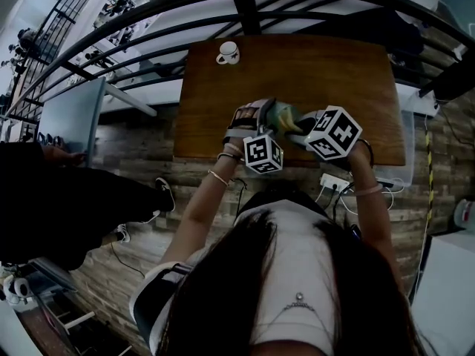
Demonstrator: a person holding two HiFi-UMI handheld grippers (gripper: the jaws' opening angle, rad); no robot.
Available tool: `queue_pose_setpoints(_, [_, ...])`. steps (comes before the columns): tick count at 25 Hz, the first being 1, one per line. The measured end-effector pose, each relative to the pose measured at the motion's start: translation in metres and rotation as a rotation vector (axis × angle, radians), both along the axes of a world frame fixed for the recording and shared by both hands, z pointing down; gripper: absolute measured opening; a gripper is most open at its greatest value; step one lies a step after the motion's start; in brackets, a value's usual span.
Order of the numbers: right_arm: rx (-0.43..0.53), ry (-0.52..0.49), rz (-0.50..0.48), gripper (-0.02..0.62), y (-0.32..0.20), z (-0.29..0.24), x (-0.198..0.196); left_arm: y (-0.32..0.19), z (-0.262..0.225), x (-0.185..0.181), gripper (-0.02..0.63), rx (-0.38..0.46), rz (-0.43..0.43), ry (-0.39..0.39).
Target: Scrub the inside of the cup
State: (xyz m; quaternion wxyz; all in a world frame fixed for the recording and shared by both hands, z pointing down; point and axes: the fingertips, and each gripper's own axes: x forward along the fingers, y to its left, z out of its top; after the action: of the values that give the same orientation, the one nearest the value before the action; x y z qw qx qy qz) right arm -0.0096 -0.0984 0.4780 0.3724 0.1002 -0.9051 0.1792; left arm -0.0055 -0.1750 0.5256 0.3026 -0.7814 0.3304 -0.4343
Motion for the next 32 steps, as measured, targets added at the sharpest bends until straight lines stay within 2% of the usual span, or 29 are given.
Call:
queue_pose_setpoints(7, [0.031,-0.053,0.043,0.083,-0.009,-0.008,-0.001,-0.005,0.003,-0.006,0.334,-0.077,-0.068,0.070])
queue_pose_setpoints(18, [0.149,-0.112,0.115,0.083,-0.028,-0.022,-0.002,-0.019,0.003,-0.023,0.334,-0.203,-0.189,0.218])
queue_pose_setpoints(26, [0.191,-0.172,0.222,0.083,-0.045,-0.029,0.004,-0.026,0.004,-0.027,0.334,-0.268,-0.241,0.313])
queue_pose_setpoints(32, [0.195,-0.226,0.319,0.083,-0.059,-0.032,0.014,-0.030,0.005,-0.028,0.334,-0.301,-0.259,0.352])
